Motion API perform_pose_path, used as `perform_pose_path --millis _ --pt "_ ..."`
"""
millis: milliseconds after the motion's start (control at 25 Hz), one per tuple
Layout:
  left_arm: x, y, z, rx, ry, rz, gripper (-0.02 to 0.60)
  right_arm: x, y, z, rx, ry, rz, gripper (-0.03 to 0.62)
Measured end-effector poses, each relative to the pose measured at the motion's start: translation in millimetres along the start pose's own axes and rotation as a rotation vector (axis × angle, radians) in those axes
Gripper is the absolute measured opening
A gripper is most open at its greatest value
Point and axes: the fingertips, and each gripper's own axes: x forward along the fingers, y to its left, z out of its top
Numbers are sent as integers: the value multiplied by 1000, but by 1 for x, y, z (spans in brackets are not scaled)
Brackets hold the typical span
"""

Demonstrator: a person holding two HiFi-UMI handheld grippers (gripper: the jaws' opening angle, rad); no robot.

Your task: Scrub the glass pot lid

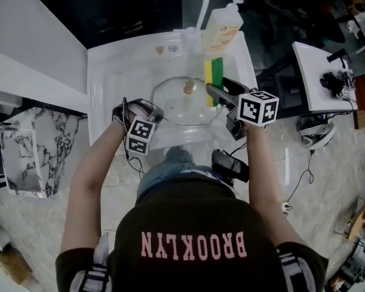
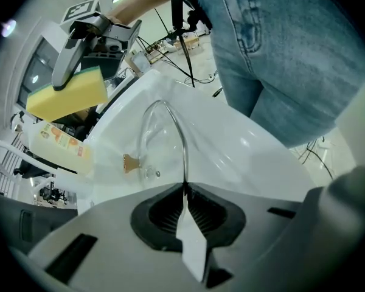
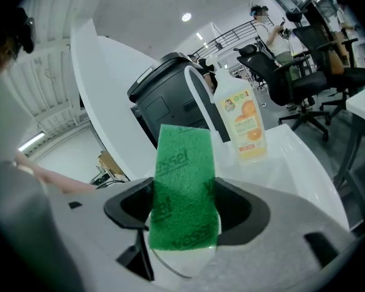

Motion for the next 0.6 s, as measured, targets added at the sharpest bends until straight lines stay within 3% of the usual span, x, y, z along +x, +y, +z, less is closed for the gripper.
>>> perform_pose_path --millis 360,600 --pt "1 -1 -2 -92 -20 40 21 -5 2 13 -71 -53 -70 290" --pt "-2 4 -12 -59 -8 119 21 -6 1 19 -90 -75 -83 288"
